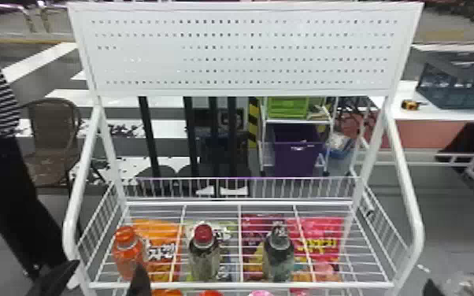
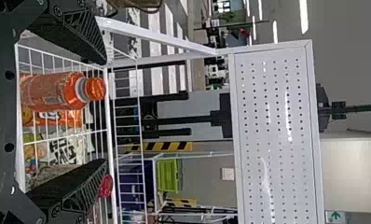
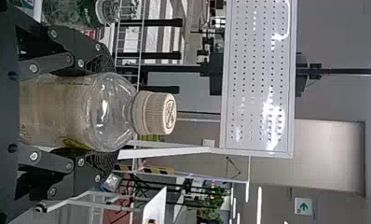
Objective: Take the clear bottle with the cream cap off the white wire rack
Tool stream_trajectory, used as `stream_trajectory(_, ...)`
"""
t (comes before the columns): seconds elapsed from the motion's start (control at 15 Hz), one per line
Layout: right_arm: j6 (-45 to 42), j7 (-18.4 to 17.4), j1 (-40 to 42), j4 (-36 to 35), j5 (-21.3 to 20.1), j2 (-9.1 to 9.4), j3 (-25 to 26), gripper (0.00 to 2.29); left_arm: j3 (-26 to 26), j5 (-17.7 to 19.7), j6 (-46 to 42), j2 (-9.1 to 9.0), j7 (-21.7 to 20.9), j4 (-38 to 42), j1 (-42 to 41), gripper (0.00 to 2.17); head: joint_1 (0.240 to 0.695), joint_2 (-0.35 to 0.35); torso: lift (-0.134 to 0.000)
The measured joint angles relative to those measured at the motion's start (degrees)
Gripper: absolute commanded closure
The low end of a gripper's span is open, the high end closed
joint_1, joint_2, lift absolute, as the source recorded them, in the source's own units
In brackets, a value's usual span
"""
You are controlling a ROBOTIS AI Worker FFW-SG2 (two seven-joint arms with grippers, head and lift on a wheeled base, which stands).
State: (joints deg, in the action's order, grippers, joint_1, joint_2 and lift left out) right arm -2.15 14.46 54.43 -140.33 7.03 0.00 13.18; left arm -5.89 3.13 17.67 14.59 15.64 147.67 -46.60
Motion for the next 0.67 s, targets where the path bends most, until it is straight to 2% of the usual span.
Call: stream_trajectory(0.67, 0.19, 0.18, 0.16, -0.19, 0.44, 0.0, 0.04, 1.8, -0.09, -0.02, 0.01, -0.08, 0.13, -0.21, 0.02, 0.14, 0.499, 0.0, 0.0)
